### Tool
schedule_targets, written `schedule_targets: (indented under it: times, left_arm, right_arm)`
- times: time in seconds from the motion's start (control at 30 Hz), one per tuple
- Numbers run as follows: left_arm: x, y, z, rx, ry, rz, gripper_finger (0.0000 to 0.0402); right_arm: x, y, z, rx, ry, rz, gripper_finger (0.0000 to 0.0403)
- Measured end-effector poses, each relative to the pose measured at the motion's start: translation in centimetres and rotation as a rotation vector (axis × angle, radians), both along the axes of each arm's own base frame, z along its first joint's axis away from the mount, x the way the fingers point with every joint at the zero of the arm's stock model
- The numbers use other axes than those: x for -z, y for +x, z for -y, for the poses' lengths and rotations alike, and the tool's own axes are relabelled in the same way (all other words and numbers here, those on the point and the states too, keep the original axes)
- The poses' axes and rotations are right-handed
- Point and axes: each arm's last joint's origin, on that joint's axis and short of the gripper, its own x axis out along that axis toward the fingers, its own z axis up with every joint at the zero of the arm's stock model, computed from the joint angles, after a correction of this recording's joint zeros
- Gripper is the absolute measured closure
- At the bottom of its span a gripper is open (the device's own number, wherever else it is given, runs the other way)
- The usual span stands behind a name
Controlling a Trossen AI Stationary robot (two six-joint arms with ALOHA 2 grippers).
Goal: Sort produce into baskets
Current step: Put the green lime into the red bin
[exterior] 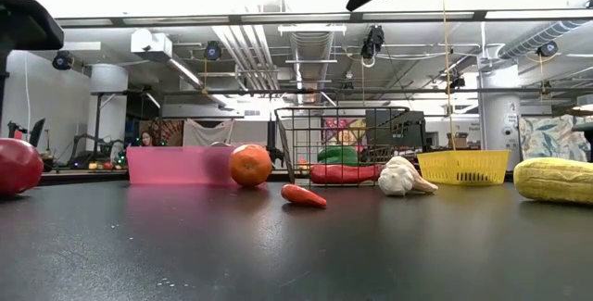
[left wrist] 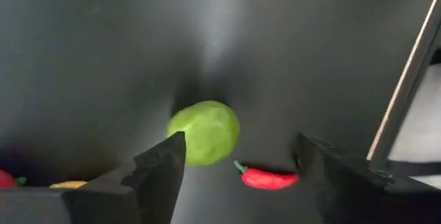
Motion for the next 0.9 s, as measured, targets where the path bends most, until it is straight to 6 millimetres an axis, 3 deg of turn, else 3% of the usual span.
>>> schedule_targets:
  times: [0.5, 0.9]
  left_arm:
    - [4.4, 0.5, 1.6, 0.019, 0.119, -0.111, 0.0126]
    - [5.9, 0.9, 1.8, 0.013, 0.17, -0.135, 0.0164]
  right_arm:
    - [0.0, 0.0, 0.0, 0.003, 0.003, -0.001, 0.0224]
    - [0.5, 0.0, 0.0, 0.015, 0.013, -0.014, 0.0225]
